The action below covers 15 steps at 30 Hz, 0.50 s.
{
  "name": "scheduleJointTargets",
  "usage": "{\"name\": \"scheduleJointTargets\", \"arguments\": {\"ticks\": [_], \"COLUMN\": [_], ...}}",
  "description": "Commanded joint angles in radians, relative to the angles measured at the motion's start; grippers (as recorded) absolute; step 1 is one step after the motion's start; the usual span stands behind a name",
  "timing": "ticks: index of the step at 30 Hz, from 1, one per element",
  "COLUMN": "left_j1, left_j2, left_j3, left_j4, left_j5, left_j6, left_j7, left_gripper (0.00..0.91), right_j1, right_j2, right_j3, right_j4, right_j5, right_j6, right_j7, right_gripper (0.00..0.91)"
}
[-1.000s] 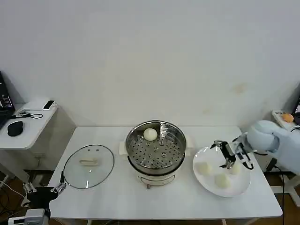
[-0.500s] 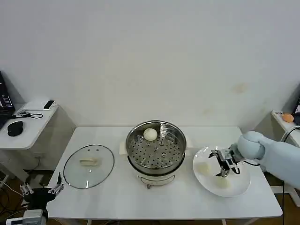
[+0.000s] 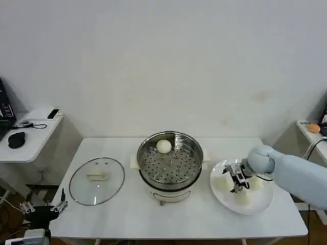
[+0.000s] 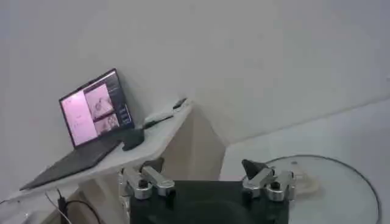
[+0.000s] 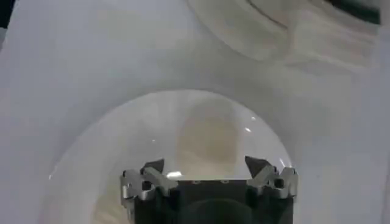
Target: Take steamed baozi put them in steamer then cover it.
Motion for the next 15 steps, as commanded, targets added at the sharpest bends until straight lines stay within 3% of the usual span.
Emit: {"name": "scheduleJointTargets", "arguments": {"ticks": [1,15], "left_j1": [-0.003,-0.002], "left_j2": [-0.003,-0.005], "left_j3": [0.005,0.004], "left_j4": [0.003,-0.004], "left_j5": [0.003,0.003], "left_j6": [-0.001,-0.001], "left_j7": [0.0,0.0], "left_gripper": [0.907,0.907], "right_j1": [-0.013,-0.041], "right_j2": [0.031,0.042], "right_j3": [0.009,0.031], "right_j4": [-0.031,-0.044], "right_j5": [-0.02,-0.026], "right_j6": [-0.007,-0.014], "right_j7": [0.002,-0.011], "right_gripper": [0.766,0.655]}}
